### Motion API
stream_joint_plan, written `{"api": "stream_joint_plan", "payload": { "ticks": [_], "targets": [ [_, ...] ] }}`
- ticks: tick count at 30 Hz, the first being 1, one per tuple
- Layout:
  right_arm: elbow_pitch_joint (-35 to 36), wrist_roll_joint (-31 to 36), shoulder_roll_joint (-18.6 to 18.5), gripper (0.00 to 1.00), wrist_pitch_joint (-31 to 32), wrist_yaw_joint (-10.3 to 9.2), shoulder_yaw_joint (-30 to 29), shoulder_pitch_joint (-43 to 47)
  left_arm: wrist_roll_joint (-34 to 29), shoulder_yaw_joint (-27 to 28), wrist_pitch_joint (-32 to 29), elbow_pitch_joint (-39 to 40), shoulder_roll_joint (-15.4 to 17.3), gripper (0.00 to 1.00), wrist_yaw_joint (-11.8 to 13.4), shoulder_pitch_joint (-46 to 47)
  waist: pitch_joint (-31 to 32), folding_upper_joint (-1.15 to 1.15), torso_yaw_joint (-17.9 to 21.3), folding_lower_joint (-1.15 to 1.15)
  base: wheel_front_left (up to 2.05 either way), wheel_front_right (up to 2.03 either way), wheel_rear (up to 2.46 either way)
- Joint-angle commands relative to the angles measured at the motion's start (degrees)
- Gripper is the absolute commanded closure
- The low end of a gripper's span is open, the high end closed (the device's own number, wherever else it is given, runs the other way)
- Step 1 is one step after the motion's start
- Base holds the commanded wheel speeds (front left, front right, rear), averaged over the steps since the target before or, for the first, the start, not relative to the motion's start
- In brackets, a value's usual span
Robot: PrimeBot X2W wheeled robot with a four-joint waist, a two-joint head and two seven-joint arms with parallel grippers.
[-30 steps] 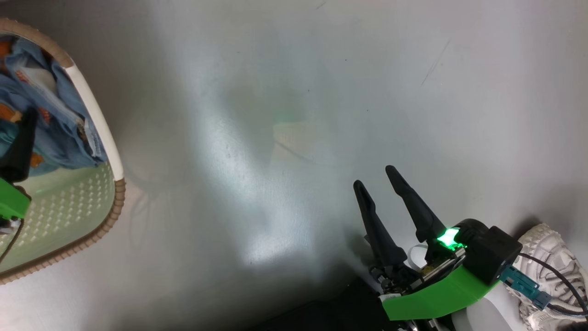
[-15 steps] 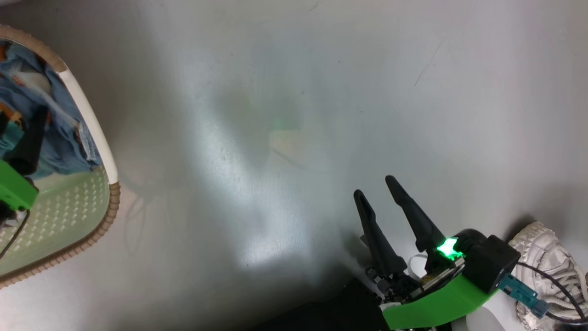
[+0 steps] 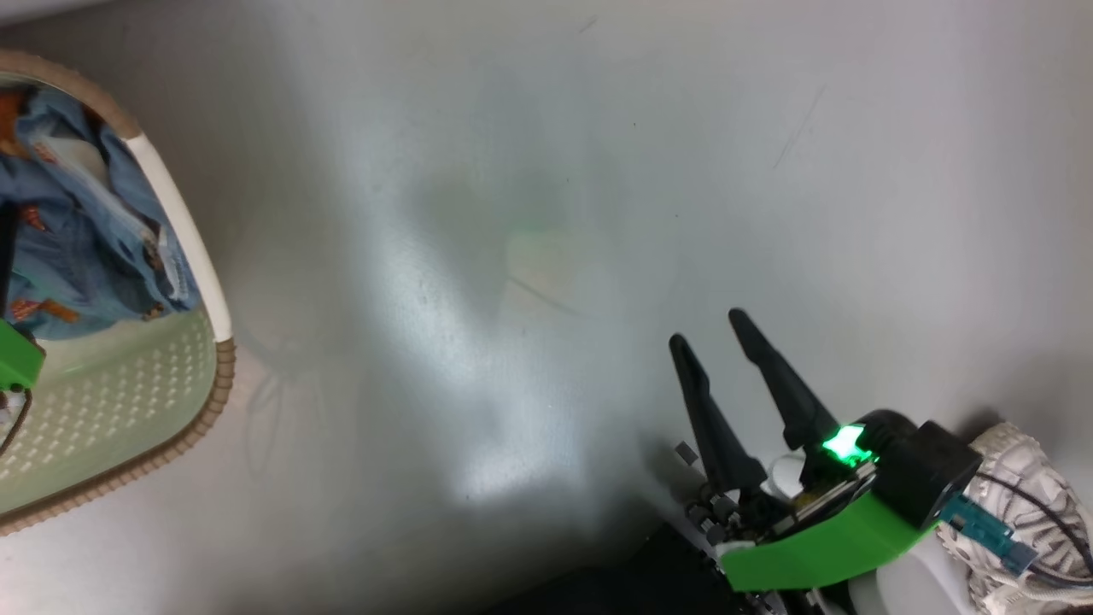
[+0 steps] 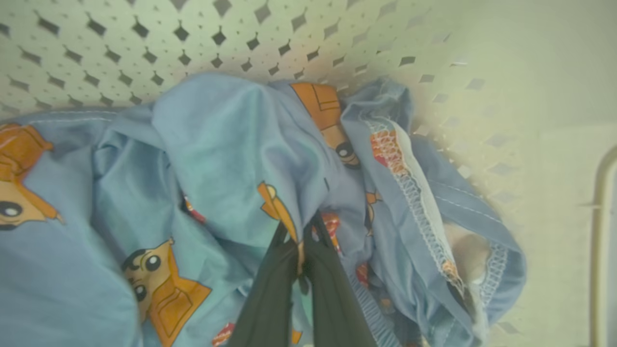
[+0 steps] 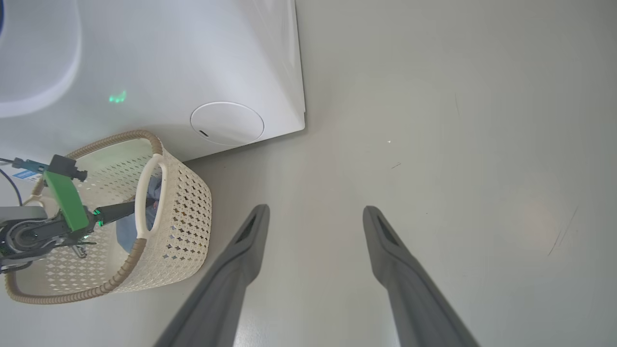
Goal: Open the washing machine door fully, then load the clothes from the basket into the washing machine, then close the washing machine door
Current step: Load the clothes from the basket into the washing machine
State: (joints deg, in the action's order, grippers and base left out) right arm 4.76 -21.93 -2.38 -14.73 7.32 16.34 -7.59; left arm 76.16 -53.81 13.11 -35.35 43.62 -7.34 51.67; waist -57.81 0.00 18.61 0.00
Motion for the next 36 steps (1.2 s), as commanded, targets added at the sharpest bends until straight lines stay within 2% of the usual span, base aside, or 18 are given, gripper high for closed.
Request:
{"api": "stream_joint_plan", "payload": {
  "ticks": [1,8,27,36],
  "targets": [
    [0.8,-0.2,-0.5,0.00,-0.3,0.17,0.8,0.8,0.3,1.6,0.8,0.2,2.6,1.00,-0.1,-1.2,0.7,0.00,-0.6,0.00,0.00,0.00,0.00],
    [-1.0,0.9,-0.5,0.00,-0.3,0.17,-1.2,-1.1,-1.3,2.8,1.8,1.7,0.7,1.00,-0.1,-4.1,5.2,0.00,-4.5,0.00,0.00,0.00,0.00],
    [-6.0,3.3,-0.5,0.00,-0.3,0.17,-3.0,-3.4,-15.8,21.7,1.9,13.3,-7.5,1.00,-0.1,-17.5,16.6,0.00,-11.0,0.00,0.00,0.00,0.00],
    [-8.3,3.8,-0.5,0.00,-0.3,0.17,-3.4,-3.5,-22.5,26.5,1.9,16.8,-10.0,1.00,-0.1,-22.3,21.7,0.00,-13.4,0.00,0.00,0.00,0.00]
  ]
}}
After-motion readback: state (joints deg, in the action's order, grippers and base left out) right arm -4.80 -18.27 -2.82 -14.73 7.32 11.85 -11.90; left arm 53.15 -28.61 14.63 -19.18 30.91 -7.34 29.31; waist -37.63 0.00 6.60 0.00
